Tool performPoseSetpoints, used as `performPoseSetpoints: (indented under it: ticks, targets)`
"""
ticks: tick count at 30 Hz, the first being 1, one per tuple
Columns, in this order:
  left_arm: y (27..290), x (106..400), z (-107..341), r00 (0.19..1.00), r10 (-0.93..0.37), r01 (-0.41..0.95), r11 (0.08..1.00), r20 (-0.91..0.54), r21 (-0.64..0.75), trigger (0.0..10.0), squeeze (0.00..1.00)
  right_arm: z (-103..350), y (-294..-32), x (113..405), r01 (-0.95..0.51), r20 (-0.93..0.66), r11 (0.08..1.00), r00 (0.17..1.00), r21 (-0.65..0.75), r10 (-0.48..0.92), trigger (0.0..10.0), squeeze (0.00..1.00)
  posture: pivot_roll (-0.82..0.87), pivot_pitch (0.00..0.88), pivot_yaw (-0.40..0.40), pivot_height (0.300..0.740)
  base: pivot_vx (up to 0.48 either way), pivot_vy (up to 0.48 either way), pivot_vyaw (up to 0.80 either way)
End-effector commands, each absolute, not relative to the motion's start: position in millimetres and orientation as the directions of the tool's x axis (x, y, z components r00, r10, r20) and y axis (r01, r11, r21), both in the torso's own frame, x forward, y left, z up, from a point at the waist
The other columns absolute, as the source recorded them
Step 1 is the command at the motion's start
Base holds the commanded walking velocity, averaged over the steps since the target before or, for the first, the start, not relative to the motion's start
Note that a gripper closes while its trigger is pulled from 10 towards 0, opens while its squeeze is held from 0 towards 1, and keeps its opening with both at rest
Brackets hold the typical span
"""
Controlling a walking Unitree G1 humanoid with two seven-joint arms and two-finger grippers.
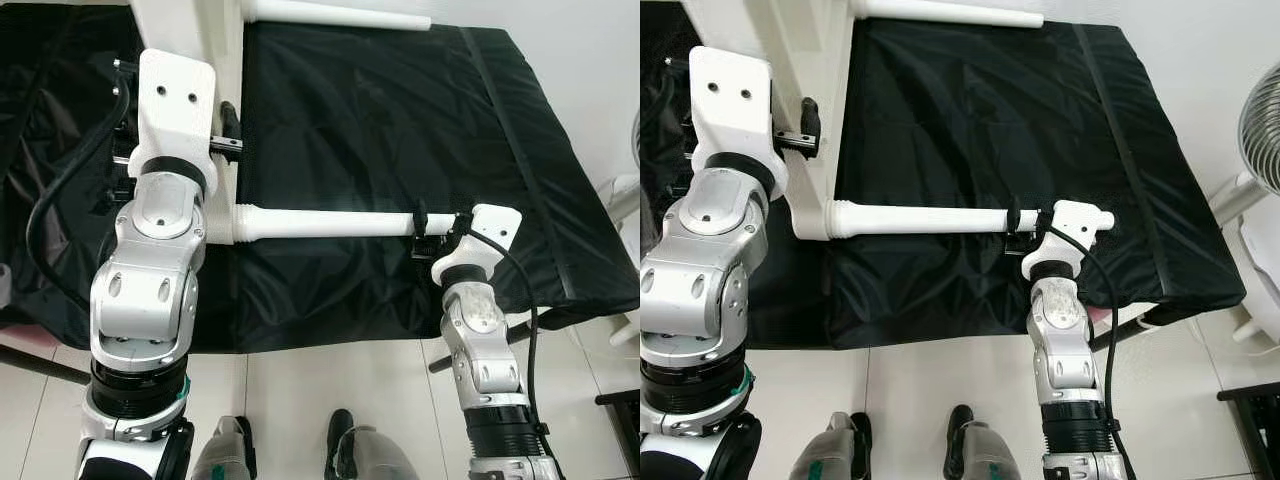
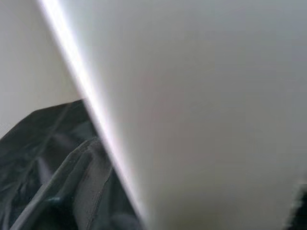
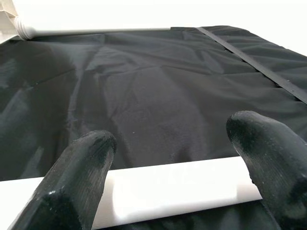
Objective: Building children table
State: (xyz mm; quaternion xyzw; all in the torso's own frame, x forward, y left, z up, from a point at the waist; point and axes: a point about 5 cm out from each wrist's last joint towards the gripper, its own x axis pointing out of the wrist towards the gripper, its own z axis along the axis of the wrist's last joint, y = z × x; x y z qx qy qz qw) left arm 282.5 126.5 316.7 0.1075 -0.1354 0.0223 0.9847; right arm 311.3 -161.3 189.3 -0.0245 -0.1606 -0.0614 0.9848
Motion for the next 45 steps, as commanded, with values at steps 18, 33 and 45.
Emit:
performPoseSetpoints:
  ticks: [18,33,45]
  targets:
    - [128.2,267.2,302.1,0.926,-0.3,0.244,0.939,0.228,0.243,10.0,0.0,183.0,-162.4,308.1,0.134,0.313,0.991,0.942,-0.027,-0.119,10.0,0.0,0.2,0.214,-0.03,0.74,0.0,0.0,0.0]
    - [139.3,257.9,289.6,0.932,-0.315,0.267,0.931,0.178,0.249,10.0,1.0,181.5,-158.3,310.4,0.109,0.309,0.994,0.946,-0.028,-0.095,10.0,0.0,0.22,0.21,-0.05,0.74,0.0,0.0,0.0]
    - [154.6,240.4,252.6,0.926,-0.369,0.376,0.885,-0.076,0.275,10.0,0.0,182.1,-160.1,312.7,0.098,0.309,0.994,0.947,-0.038,-0.082,10.0,0.0,0.23,0.213,-0.068,0.74,0.0,0.0,0.0]
